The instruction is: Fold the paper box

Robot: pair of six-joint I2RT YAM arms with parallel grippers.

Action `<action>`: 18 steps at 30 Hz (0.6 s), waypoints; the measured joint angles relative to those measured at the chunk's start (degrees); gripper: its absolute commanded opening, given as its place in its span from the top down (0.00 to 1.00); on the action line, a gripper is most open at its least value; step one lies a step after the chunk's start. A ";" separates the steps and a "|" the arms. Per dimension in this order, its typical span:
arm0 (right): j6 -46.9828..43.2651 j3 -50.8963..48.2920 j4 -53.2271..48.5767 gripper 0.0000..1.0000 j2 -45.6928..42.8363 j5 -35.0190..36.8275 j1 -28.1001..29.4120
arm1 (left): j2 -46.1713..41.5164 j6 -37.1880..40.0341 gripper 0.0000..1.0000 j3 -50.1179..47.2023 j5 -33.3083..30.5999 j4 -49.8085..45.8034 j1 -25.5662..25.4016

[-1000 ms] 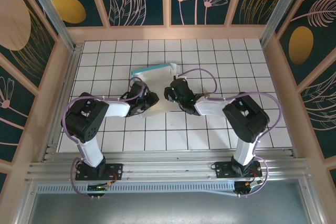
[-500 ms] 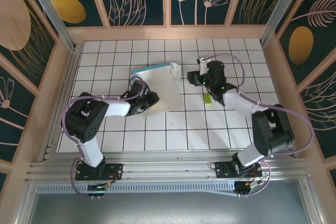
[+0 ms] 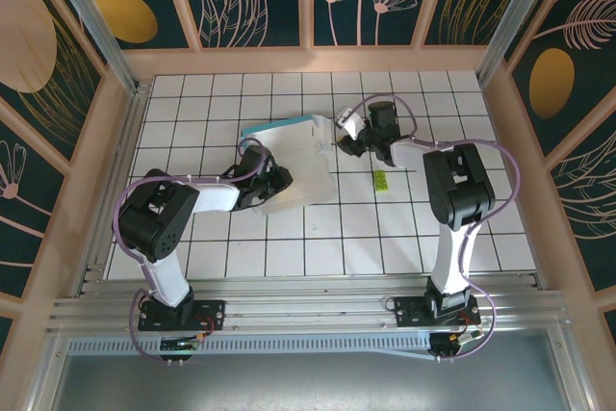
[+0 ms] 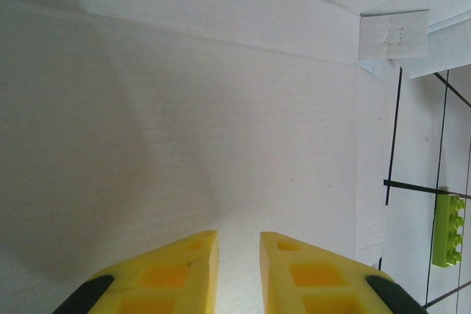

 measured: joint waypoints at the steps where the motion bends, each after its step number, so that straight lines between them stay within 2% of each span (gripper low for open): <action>1: -1.33 0.66 -0.04 0.58 0.44 -0.15 0.00 | 0.00 0.00 0.78 0.00 0.00 -0.07 0.00; 10: -9.05 4.33 -0.09 0.59 2.95 -3.06 0.24 | 0.02 0.44 0.78 0.61 -0.02 -0.28 0.00; 13: -10.75 4.33 -0.09 0.60 2.97 -5.07 1.16 | 0.90 1.29 0.84 0.87 -0.96 -0.85 -0.09; 18: -13.70 4.31 -0.09 0.64 2.97 -7.17 3.89 | 2.21 3.50 0.86 1.46 -2.82 -1.11 -0.57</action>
